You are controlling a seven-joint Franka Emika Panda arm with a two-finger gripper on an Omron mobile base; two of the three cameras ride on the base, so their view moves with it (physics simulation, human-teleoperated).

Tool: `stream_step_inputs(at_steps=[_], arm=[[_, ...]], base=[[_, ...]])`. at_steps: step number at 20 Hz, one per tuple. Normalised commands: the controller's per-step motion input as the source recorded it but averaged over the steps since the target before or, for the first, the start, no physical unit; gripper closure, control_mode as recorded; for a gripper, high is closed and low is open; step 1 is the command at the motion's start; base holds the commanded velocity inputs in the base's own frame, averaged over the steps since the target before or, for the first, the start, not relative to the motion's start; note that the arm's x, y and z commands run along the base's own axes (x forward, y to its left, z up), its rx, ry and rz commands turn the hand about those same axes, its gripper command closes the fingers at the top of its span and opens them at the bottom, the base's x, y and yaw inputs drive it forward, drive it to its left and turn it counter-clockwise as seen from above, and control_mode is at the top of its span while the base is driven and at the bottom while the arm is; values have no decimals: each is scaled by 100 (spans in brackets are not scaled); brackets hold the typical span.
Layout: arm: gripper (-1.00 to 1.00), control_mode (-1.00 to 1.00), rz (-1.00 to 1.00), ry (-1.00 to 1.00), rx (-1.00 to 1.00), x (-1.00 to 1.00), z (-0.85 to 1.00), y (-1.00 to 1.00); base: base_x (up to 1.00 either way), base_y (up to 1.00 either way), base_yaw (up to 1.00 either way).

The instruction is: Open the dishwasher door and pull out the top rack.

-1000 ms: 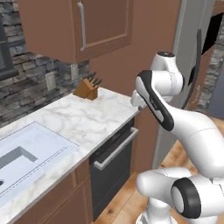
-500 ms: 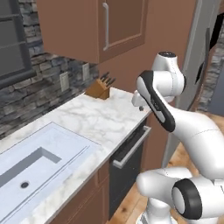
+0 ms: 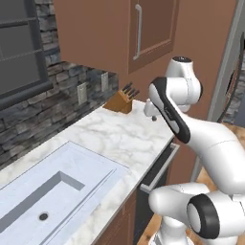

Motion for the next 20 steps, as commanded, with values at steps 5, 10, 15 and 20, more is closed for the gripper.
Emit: stream_step_inputs(at_steps=[5,10,15,20], arm=[[-100,100,0,0,0,0,0,0],[-100,100,0,0,0,0,0,0],[-100,100,0,0,0,0,0,0],[-100,100,0,0,0,0,0,0]], base=[[-7,28,0],[-16,45,0],[-16,49,-3],[-20,26,0]])
